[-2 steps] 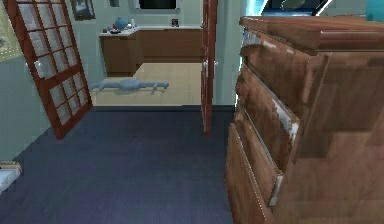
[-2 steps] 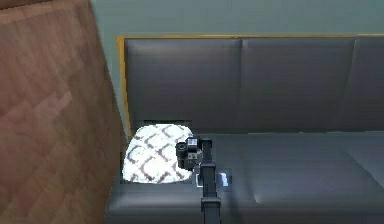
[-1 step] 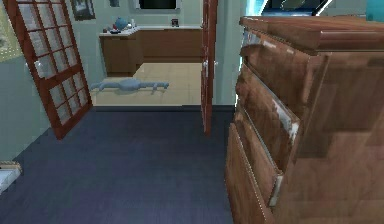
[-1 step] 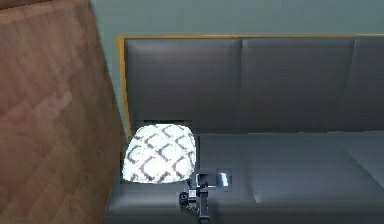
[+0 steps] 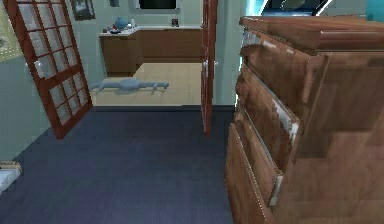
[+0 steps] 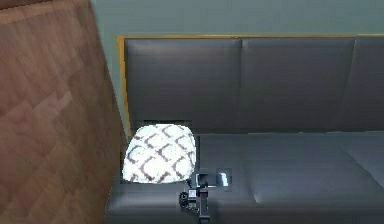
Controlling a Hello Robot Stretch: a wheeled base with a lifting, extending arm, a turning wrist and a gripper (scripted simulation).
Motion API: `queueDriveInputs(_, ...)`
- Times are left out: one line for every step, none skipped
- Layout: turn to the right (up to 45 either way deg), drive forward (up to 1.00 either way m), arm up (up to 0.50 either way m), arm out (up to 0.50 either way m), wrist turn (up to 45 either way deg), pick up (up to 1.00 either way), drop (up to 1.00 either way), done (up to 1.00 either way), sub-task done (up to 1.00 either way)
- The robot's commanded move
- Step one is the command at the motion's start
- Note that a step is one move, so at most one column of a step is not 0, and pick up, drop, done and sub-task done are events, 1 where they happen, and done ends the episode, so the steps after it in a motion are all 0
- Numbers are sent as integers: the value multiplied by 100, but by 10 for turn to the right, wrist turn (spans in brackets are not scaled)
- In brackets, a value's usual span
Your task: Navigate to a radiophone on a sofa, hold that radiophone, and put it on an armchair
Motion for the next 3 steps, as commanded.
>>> queueDriveInputs(0,0,10,0,0,0,0,0,0)
queueDriveInputs(0,0,50,0,0,0,0,0,0)
queueDriveInputs(0,0,4,0,0,0,0,0,0)
